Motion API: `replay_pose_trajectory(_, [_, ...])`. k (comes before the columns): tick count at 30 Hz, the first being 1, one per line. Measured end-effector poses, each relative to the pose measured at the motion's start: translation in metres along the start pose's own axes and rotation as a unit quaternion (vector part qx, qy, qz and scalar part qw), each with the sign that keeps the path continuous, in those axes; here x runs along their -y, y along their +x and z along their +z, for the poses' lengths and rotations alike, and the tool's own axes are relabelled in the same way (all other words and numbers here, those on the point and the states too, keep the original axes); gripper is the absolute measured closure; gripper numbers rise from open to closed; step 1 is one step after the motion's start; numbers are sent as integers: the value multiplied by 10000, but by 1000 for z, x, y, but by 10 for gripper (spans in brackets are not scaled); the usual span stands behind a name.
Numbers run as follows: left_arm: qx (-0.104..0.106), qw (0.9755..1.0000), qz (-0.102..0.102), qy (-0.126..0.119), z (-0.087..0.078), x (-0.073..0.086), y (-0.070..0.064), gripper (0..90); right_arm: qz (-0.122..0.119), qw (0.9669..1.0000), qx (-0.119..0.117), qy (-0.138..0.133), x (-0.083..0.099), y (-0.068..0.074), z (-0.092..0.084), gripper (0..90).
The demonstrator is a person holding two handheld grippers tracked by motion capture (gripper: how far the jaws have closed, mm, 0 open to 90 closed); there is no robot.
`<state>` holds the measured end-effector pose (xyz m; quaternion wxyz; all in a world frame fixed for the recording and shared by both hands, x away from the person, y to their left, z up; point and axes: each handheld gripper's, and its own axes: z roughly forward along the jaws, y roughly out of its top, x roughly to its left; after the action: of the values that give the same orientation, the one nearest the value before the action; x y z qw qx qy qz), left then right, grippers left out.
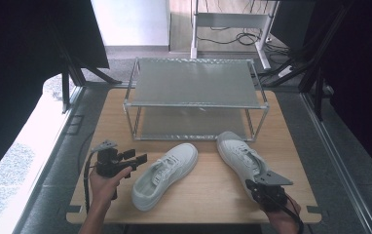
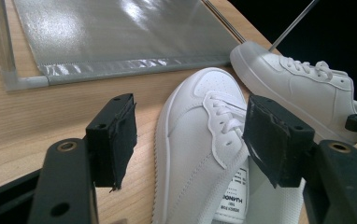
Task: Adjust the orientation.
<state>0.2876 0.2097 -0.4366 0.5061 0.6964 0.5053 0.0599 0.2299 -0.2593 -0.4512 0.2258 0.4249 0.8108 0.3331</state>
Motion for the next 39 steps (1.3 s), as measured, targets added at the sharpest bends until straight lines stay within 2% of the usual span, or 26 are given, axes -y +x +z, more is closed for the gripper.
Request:
replay_pose_trajectory(2, [-12, 10000, -17, -2, -1, 0, 1, 347, 10, 10000, -24, -9, 1, -2, -2, 900])
replay_pose_trajectory(5, [-19, 10000, -33, -14, -1, 0, 2, 347, -10, 9999, 91, 85, 3, -5, -3, 900])
replay_pose_trajectory(8, [-26, 10000, -56, -37, -3, 0, 3, 347, 100, 9999, 86, 52, 4, -11, -6, 900])
replay_pose_trajectory(11, [-32, 10000, -60, -36, -3, 0, 3, 348, 86, 9995, 260, 143, 7, -17, -7, 900])
replay_pose_trajectory(13, [-32, 10000, -60, -42, -3, 0, 3, 348, 166, 9997, 165, 118, 8, -22, -10, 900])
replay_pose_trajectory(18, [-23, 10000, -61, -10, -1, 0, 3, 348, 133, 9995, 235, 185, 11, -27, -11, 900])
replay_pose_trajectory(19, [-25, 10000, -63, -12, -1, 0, 2, 348, 199, 9995, 195, 115, 12, -28, -12, 900])
replay_pose_trajectory(22, [-23, 10000, -51, -1, 0, 0, 2, 348, 202, 9997, 89, 94, 12, -27, -11, 895])
replay_pose_trajectory(27, [-21, 10000, -1, -12, 0, 0, -1, 350, 324, 9986, -354, -235, 10, -29, -14, 798])
replay_pose_trajectory(28, [-21, 10000, -1, -12, 0, 0, -1, 350, 324, 9986, -354, -235, 10, -29, -14, 798])
replay_pose_trajectory(29, [0, 10000, 77, -25, 1, -1, -3, 350, 402, 9965, -549, -484, 7, -30, -17, 735])
replay_pose_trajectory(32, [3, 9998, 191, -25, 2, -1, -8, 350, 439, 9952, -635, -596, 2, -32, -20, 685])
replay_pose_trajectory(34, [26, 9994, 341, -6, 3, -3, -15, 350, 466, 9947, -620, -672, -5, -33, -21, 648])
replay_pose_trajectory(36, [29, 9993, 376, -10, 3, -3, -17, 350, 458, 9944, -642, -701, -9, -33, -21, 637])
replay_pose_trajectory(37, [47, 9991, 424, -20, 2, -4, -19, 350, 393, 9942, -623, -790, -21, -34, -22, 607])
replay_pose_trajectory(39, [33, 9990, 445, -43, 1, -5, -19, 350, 403, 9932, -601, -907, -31, -34, -21, 597])
